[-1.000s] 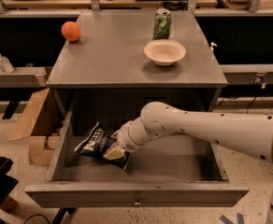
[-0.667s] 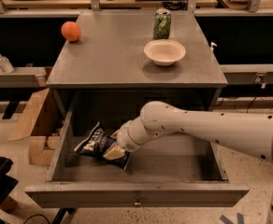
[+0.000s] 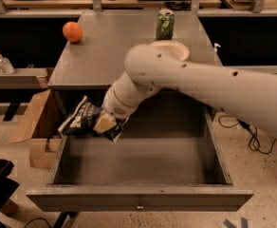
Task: Pick blue chip bag from top drawer and place on counter
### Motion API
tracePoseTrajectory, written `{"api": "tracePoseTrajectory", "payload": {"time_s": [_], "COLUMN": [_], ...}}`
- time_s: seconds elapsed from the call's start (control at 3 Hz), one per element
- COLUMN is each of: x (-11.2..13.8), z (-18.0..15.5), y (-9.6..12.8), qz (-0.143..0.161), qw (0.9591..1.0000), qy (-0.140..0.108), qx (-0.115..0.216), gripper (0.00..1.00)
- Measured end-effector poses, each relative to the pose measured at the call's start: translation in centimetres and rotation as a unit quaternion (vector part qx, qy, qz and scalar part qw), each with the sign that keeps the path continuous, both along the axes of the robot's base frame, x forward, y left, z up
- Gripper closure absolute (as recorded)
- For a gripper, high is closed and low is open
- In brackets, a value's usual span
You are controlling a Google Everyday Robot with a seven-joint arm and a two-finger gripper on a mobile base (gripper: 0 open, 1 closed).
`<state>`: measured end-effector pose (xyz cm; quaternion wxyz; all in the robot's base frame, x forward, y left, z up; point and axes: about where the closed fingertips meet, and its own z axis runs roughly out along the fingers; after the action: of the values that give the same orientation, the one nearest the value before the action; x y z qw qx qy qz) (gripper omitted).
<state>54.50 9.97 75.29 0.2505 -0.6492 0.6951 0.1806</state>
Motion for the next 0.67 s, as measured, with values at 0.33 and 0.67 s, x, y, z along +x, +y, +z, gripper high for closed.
{"api": "tracePoseTrajectory", "payload": {"time_s": [0.33, 0.67], "x": [1.1, 2.5], "z": [8.8, 14.6], "y": [1.7, 2.9], "qz": [-0.002, 0.003], "qw": [0.9992, 0.9974], "qy": [-0.024, -0.034], "qx": [-0.033, -0.063], "gripper": [1.0, 1.0]}}
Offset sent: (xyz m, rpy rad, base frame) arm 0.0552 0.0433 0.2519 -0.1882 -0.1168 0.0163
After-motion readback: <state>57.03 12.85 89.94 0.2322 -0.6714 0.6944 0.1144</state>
